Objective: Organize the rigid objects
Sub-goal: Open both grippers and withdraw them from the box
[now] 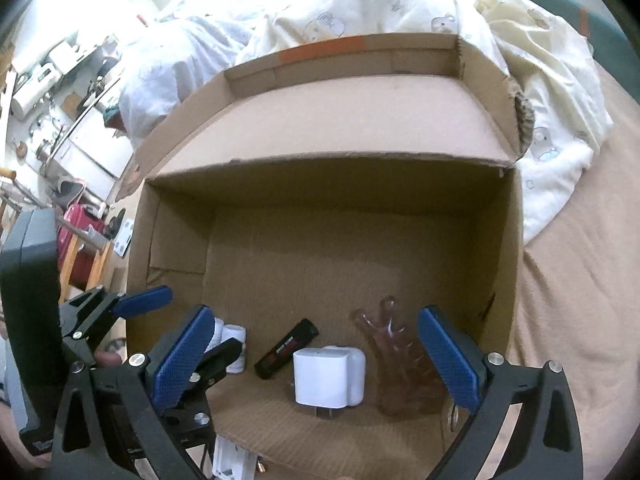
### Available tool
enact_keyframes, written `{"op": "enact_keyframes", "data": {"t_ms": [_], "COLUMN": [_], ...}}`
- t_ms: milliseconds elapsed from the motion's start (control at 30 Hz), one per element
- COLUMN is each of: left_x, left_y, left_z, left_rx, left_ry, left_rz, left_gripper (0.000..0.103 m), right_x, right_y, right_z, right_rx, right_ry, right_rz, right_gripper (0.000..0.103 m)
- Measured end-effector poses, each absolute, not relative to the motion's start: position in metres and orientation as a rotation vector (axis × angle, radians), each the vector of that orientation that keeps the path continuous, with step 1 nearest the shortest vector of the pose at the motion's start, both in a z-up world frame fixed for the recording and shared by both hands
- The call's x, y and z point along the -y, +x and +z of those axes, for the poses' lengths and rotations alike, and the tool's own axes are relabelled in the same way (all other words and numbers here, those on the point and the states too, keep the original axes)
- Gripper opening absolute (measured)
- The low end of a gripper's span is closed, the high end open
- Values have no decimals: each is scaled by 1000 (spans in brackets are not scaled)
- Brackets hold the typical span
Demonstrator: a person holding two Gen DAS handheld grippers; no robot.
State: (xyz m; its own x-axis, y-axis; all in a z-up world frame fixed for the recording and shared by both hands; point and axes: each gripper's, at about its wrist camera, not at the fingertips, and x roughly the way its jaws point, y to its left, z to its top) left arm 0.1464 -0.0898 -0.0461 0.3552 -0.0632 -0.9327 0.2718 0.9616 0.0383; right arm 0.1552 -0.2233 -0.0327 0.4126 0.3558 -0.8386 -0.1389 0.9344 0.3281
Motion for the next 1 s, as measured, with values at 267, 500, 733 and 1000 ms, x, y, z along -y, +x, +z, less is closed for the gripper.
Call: {"op": "enact_keyframes", "data": {"t_ms": [267,500,733,1000], "left_x": [58,17,-7,-21], "left_y": [125,96,70,59], "left_z": [-20,-11,-21,-60], "left_rx": [-1173,-1167,-1179,-1303], "left_ry": [178,125,32,-26], "left_rz": [-167,-93,-46,-44], "left_gripper": [83,83,83,83], "right_x": [235,232,226,224], "right_y": [139,105,66,45], "right_z": [-13,2,-6,-23], "right_rx": [-1046,-1040,-1075,-1132], "right_ry": [312,298,280,299], "right_rz": [307,302,311,290], "right_gripper": [103,103,103,103]}}
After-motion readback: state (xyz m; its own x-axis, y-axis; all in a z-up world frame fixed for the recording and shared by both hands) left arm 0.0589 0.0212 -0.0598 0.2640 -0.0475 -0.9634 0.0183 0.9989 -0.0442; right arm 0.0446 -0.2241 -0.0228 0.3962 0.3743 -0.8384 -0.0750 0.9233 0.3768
